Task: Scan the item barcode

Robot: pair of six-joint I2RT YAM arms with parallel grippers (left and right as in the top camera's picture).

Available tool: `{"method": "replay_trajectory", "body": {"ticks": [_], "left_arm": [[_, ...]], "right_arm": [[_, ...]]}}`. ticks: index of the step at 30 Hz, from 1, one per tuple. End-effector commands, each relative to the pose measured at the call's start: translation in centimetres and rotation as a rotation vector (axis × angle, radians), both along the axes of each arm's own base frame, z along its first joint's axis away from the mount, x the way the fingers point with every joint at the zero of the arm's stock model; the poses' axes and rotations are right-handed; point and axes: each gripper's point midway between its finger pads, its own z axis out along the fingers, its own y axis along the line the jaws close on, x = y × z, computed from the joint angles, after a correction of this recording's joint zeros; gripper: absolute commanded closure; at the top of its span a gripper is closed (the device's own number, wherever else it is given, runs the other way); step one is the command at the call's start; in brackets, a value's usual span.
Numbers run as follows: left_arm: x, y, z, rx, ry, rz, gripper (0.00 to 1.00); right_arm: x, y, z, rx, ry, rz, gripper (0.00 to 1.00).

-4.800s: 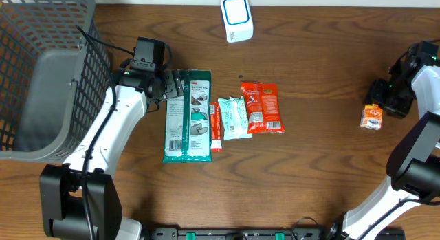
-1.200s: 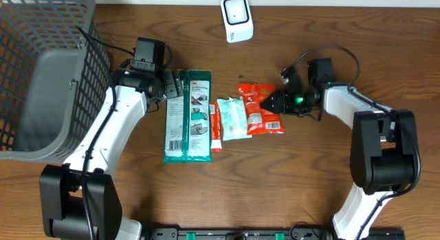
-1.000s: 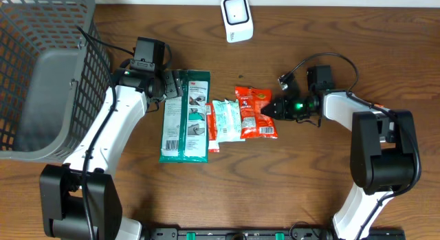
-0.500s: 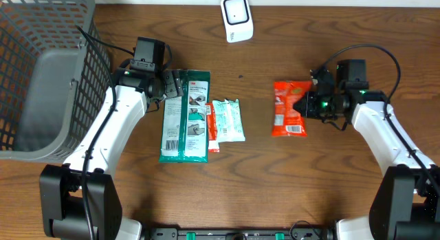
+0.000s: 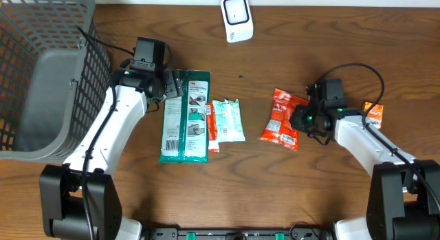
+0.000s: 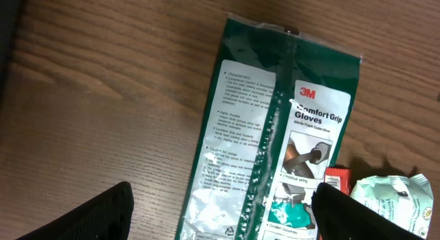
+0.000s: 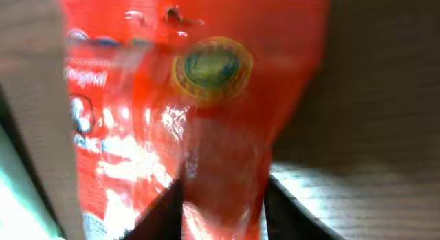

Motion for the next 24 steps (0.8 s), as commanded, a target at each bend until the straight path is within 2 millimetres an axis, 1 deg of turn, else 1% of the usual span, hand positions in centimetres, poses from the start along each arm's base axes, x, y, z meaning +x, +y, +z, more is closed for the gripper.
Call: {"method": "replay_trajectory", "body": {"ticks": [1, 4, 6, 7, 8, 12, 13, 14, 15, 16, 18, 19, 20, 21, 22, 24], "left_arm": [[0.3, -0.1, 0.6, 0.001, -0.018, -0.005, 0.16], [0.3, 0.0, 0.7, 0.001, -0.018, -0.005, 0.16], [0.3, 0.0, 0.7, 0.001, -0.018, -0.005, 0.16], [0.3, 0.0, 0.7, 0.001, -0.018, -0.005, 0.16], [0.3, 0.0, 0.7, 0.001, -0.018, -0.005, 0.16], [0.3, -0.1, 0.6, 0.001, -0.018, -0.006, 0.16], [0.3, -0.1, 0.6, 0.000, -0.017, -0.006, 0.08], [0.2, -0.5, 0.6, -0.020, -0.013, -0.016, 0.02], [0.1, -1.1, 0.6, -0.052, -0.009, -0.032, 0.02], [0.0, -2.2, 0.7, -0.111, -0.002, -0.061, 0.11], [-0.6, -4.7, 1.0, -0.234, 0.020, -0.126, 0.06], [-0.8, -5.6, 1.1, -0.268, 0.024, -0.151, 0.42], [-1.1, -6.7, 1.3, -0.296, 0.027, -0.180, 0.81], [-1.3, -7.9, 1.5, -0.315, 0.027, -0.213, 0.92], [-1.5, -8.8, 1.6, -0.323, 0.024, -0.238, 0.92], [-2.5, -12.0, 1.8, -0.325, 0.015, -0.326, 0.92]], "right_arm": [[-0.7, -0.3, -0.7, 0.001, 0.032, -0.019, 0.59], [-0.6, -0.4, -0.4, 0.071, 0.030, -0.005, 0.53], [-0.6, -0.7, -0.3, 0.100, 0.031, -0.002, 0.52], [-0.8, -1.3, -0.3, 0.115, 0.038, -0.008, 0.46], [-0.9, -1.5, -0.2, 0.125, 0.041, -0.007, 0.44], [-1.2, -2.0, 0.6, 0.248, 0.034, 0.009, 0.43], [-1.2, -2.1, 0.8, 0.265, 0.027, 0.010, 0.43], [-1.1, -2.4, 1.0, 0.284, 0.021, 0.007, 0.43], [-1.1, -2.6, 1.1, 0.298, 0.016, -0.001, 0.43], [-1.0, -2.8, 1.3, 0.311, 0.007, 0.002, 0.43], [-1.1, -2.9, 1.3, 0.310, 0.002, 0.014, 0.43], [-1.1, -2.9, 1.3, 0.308, 0.001, 0.022, 0.43], [-1.1, -2.9, 1.3, 0.307, 0.001, 0.024, 0.43], [-1.1, -2.9, 1.3, 0.307, 0.001, 0.024, 0.43], [-1.1, -2.9, 1.3, 0.306, 0.000, 0.025, 0.43], [-1.1, -2.9, 1.2, 0.305, 0.000, 0.030, 0.43]]}}
